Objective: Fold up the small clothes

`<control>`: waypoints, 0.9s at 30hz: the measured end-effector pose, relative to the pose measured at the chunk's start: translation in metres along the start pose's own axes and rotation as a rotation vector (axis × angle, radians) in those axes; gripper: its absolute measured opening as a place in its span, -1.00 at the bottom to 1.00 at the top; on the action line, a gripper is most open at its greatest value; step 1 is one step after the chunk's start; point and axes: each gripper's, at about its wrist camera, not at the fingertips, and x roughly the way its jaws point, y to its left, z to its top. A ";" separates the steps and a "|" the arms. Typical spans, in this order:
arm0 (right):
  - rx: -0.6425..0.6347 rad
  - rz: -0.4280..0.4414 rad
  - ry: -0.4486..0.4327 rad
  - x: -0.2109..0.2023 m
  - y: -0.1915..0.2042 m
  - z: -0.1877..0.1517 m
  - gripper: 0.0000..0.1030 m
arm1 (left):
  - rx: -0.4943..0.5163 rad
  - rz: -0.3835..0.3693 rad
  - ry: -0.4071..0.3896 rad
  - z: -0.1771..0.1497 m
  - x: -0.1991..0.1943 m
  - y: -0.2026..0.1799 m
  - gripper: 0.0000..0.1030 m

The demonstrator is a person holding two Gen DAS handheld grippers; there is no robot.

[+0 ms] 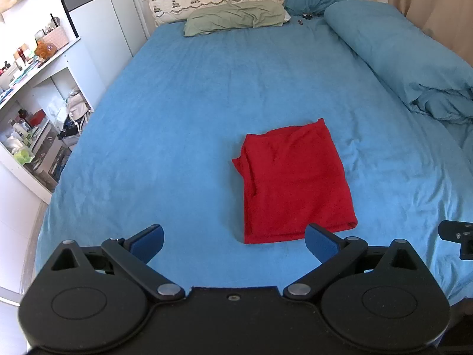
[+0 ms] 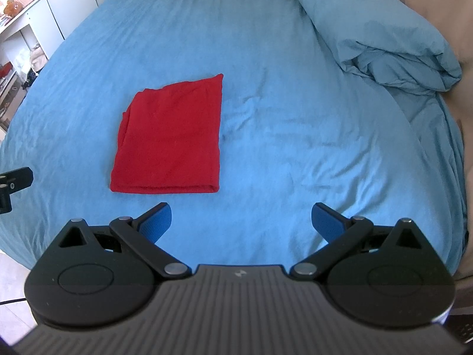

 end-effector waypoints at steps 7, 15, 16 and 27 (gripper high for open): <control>0.003 0.002 -0.001 0.001 -0.002 0.000 1.00 | 0.006 0.000 0.006 0.001 0.001 0.001 1.00; 0.007 0.001 0.000 0.002 -0.006 0.002 1.00 | 0.006 0.000 0.006 0.001 0.001 0.000 1.00; 0.007 0.000 -0.001 0.002 -0.006 0.002 1.00 | 0.007 0.000 0.006 0.001 0.001 0.000 1.00; 0.016 0.001 -0.001 0.002 -0.009 0.003 1.00 | 0.015 -0.006 0.000 0.001 0.002 -0.001 1.00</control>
